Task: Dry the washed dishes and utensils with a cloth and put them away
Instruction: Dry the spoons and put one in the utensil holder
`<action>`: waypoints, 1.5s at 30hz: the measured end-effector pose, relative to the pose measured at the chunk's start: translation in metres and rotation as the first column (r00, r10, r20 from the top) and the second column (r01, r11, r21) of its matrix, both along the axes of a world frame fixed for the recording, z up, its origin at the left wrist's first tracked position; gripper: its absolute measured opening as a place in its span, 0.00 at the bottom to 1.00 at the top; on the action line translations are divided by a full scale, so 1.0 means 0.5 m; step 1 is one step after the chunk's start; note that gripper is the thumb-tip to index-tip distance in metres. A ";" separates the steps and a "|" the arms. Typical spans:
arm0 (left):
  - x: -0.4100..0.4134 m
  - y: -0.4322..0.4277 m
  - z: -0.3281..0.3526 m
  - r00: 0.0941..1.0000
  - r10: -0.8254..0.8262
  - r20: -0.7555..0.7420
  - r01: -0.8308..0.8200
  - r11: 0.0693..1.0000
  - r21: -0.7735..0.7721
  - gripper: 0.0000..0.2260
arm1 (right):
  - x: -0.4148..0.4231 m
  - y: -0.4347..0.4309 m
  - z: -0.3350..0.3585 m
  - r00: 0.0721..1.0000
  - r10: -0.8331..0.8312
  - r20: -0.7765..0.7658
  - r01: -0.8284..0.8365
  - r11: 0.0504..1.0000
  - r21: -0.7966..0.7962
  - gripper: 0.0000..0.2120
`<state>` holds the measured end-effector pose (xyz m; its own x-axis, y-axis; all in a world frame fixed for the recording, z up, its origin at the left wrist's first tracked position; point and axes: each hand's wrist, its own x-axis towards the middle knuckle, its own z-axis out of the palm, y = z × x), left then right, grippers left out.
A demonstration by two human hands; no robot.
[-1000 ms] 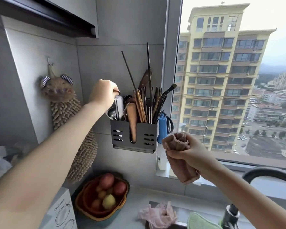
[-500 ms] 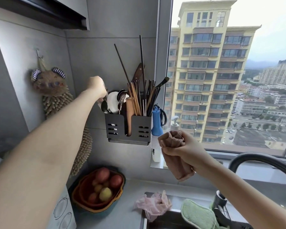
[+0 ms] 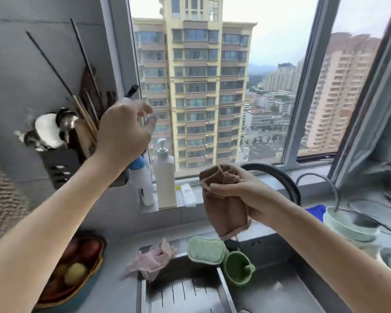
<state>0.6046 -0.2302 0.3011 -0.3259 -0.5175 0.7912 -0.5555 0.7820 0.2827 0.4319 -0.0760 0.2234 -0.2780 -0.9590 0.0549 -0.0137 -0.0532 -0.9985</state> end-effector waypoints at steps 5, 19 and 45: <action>-0.171 0.163 -0.087 0.952 -0.301 0.055 0.288 0.942 0.171 0.10 | -0.119 0.181 -0.049 0.970 -0.023 0.241 0.024 1.000 -0.003 0.15; -0.714 0.567 -0.324 0.760 -0.637 0.129 0.469 0.675 0.570 0.05 | -0.615 0.656 -0.235 0.736 -0.665 0.126 0.638 0.744 0.199 0.09; -0.994 0.655 -0.593 0.929 -0.277 0.246 -0.139 0.356 0.924 0.08 | -1.140 0.648 -0.566 0.294 0.164 -0.942 0.105 0.974 0.202 0.18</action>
